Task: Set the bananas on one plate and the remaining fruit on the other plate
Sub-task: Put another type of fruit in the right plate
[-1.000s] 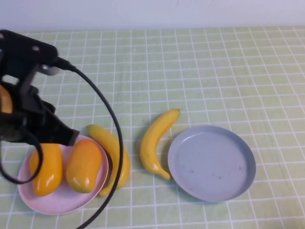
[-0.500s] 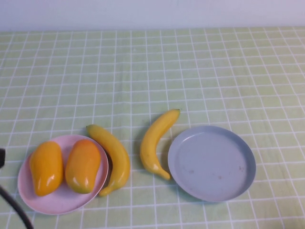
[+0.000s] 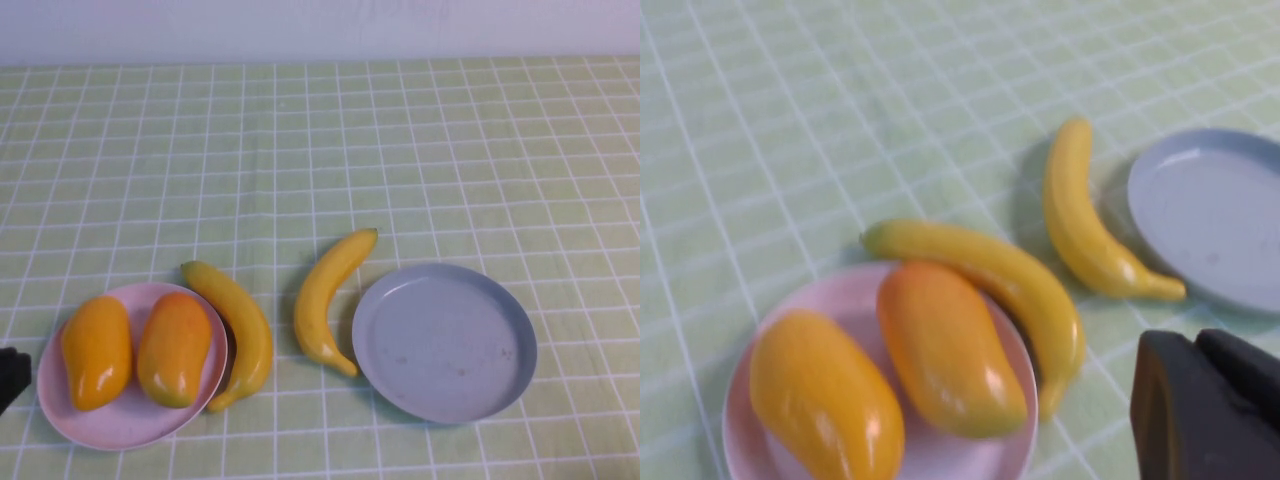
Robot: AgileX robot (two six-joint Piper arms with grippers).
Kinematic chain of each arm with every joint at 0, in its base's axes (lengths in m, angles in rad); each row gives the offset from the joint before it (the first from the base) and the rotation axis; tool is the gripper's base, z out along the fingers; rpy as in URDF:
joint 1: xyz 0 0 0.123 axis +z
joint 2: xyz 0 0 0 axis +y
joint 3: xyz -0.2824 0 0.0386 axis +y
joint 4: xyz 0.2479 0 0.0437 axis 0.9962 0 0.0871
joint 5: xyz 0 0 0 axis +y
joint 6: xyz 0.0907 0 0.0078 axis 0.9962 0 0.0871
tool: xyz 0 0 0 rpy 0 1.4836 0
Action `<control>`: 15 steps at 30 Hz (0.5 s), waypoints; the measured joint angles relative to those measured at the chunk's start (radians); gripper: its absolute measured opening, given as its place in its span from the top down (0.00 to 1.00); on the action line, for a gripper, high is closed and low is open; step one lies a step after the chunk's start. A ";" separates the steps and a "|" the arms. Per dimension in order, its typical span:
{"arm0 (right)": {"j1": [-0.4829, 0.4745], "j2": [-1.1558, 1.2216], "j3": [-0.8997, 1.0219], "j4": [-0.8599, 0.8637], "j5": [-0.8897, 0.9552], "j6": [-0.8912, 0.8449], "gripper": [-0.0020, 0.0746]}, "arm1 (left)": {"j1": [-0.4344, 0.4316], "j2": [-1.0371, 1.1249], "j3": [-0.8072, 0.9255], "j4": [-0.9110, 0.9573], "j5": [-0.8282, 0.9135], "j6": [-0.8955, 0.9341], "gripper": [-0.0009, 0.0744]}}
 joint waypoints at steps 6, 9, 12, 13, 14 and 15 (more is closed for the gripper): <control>0.000 0.000 0.000 0.000 0.000 0.000 1.00 | 0.024 -0.040 0.174 0.018 -0.327 0.075 0.98; 0.000 0.000 0.000 0.000 0.000 0.000 1.00 | 0.130 -0.117 0.298 0.004 -0.463 0.086 0.98; 0.000 0.000 0.000 0.000 0.000 0.000 1.00 | 0.260 -0.219 0.416 -0.010 -0.581 0.089 0.98; 0.000 0.000 0.000 0.002 0.000 0.000 1.00 | 0.295 -0.246 0.447 -0.014 -0.613 0.091 0.98; 0.000 0.000 0.000 0.002 0.000 0.000 1.00 | 0.335 -0.280 0.484 -0.023 -0.650 0.091 0.98; 0.000 0.000 0.000 0.002 0.000 0.000 1.00 | 0.371 -0.312 0.519 -0.028 -0.682 0.092 0.98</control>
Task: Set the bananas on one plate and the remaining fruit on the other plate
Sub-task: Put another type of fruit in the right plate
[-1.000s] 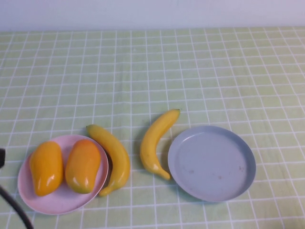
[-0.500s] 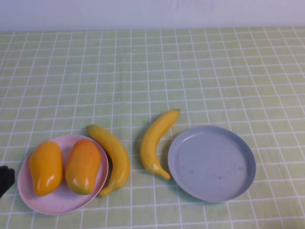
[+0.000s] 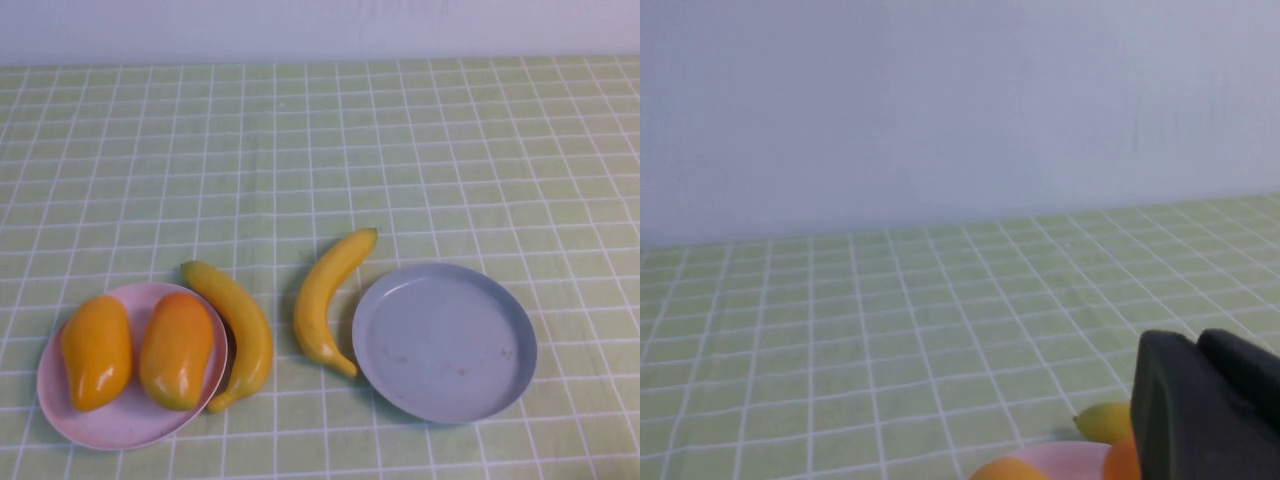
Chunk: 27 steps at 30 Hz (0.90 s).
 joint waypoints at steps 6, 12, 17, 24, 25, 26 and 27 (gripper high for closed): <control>0.000 0.000 0.000 0.000 0.000 0.000 1.00 | 0.087 -0.114 0.145 -0.013 -0.084 0.002 0.98; 0.000 0.000 0.000 0.000 0.000 0.000 1.00 | 0.087 -0.117 0.155 -0.019 0.061 0.013 0.98; 0.000 0.000 0.000 0.000 0.000 0.000 1.00 | 0.089 -0.118 0.157 -0.021 0.245 0.018 0.98; 0.000 0.000 0.000 0.000 0.000 0.000 1.00 | 0.089 -0.118 0.157 -0.021 0.267 0.016 0.98; 0.000 0.000 0.000 0.000 0.000 0.000 1.00 | 0.089 -0.118 0.157 -0.021 0.267 0.016 0.98; 0.000 0.000 0.000 0.001 0.000 0.000 1.00 | 0.089 -0.118 0.157 -0.021 0.267 0.016 0.98; 0.000 0.000 0.000 0.001 0.000 0.000 1.00 | 0.089 -0.118 0.157 -0.021 0.267 0.016 0.98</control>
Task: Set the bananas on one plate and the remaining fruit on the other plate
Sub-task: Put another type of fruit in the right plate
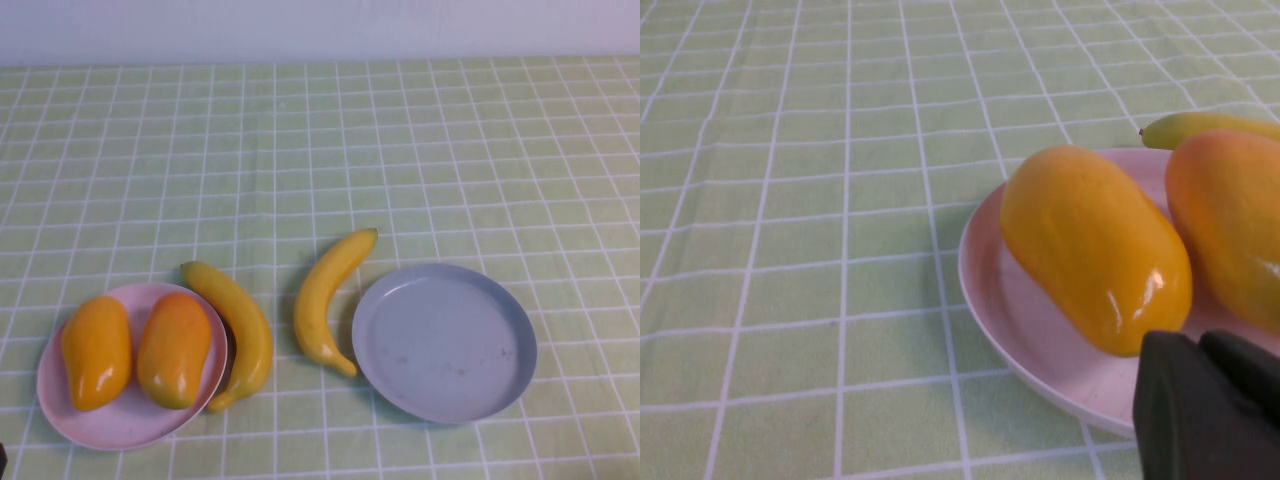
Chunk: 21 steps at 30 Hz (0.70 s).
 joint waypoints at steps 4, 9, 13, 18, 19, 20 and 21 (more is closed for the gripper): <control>0.000 0.000 0.000 0.000 0.000 0.000 1.00 | 0.000 0.000 0.000 0.000 0.000 0.000 0.98; 0.000 0.000 0.000 0.000 0.002 0.000 1.00 | 0.000 0.000 0.000 0.000 0.000 0.000 0.98; 0.000 0.000 0.000 0.002 0.002 0.000 1.00 | 0.000 0.000 0.000 0.000 0.000 -0.002 0.98; 0.000 0.000 0.000 0.002 0.002 0.000 1.00 | 0.000 0.000 0.000 0.000 0.000 -0.002 0.98; 0.000 0.000 0.000 0.002 -0.003 0.000 1.00 | 0.000 0.000 0.000 0.000 0.000 -0.002 0.98; 0.000 0.000 0.000 0.015 -0.022 0.000 1.00 | 0.000 0.000 0.000 0.000 0.000 -0.002 0.98; 0.000 0.000 0.000 0.040 -0.045 0.000 1.00 | 0.000 0.000 0.000 0.000 0.000 -0.002 0.98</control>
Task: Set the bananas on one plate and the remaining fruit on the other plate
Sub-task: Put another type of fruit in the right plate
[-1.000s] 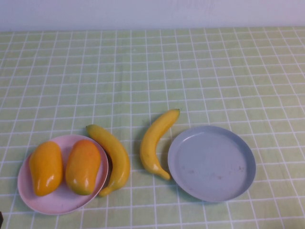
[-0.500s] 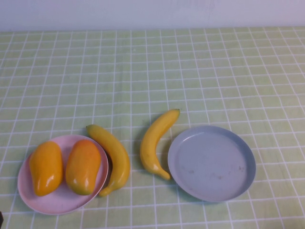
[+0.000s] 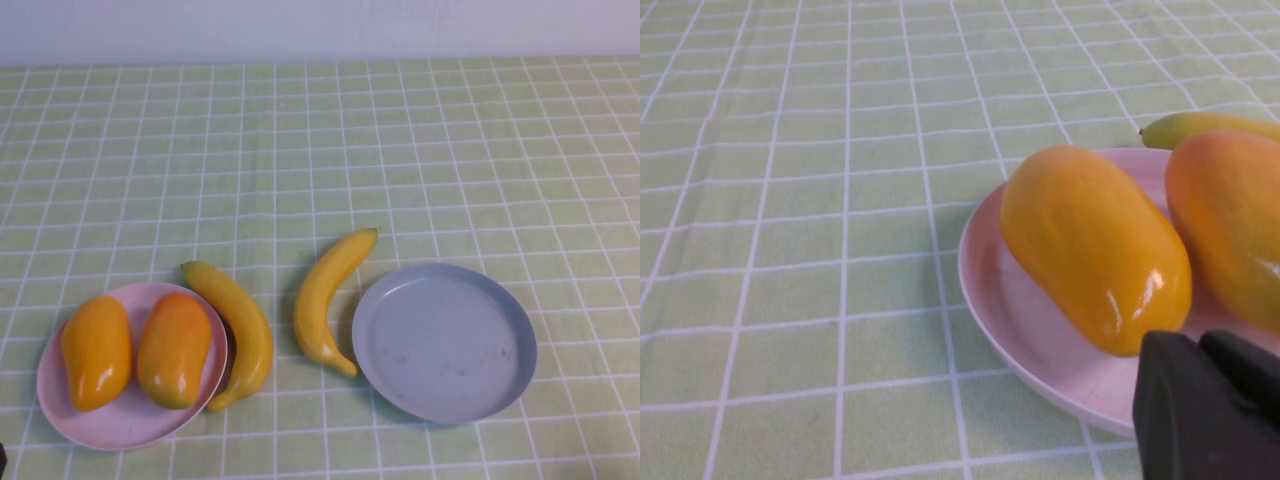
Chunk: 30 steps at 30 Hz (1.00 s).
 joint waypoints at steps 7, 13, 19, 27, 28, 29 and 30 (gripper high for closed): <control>0.000 0.000 0.000 0.459 -0.266 0.000 1.00 | 0.000 0.000 0.000 0.000 0.000 0.000 0.98; 0.000 0.000 0.000 0.596 -0.325 0.000 1.00 | 0.000 0.000 0.000 0.000 0.000 0.000 0.98; 0.000 0.037 -0.115 0.606 -0.059 0.000 1.00 | 0.000 0.000 0.000 0.000 0.000 0.000 0.98; 0.000 0.426 -0.418 0.517 0.451 -0.038 1.00 | 0.000 0.000 0.000 0.000 0.000 0.000 0.98; 0.000 0.468 -0.439 0.513 0.481 -0.053 1.00 | 0.000 0.000 0.000 0.000 0.000 0.000 0.98; 0.000 0.520 -0.462 0.511 0.513 -0.072 1.00 | 0.000 0.000 0.000 0.000 0.000 0.000 0.98; 0.000 0.571 -0.480 0.509 0.534 -0.096 1.00 | 0.000 0.000 0.000 0.000 0.000 0.000 0.98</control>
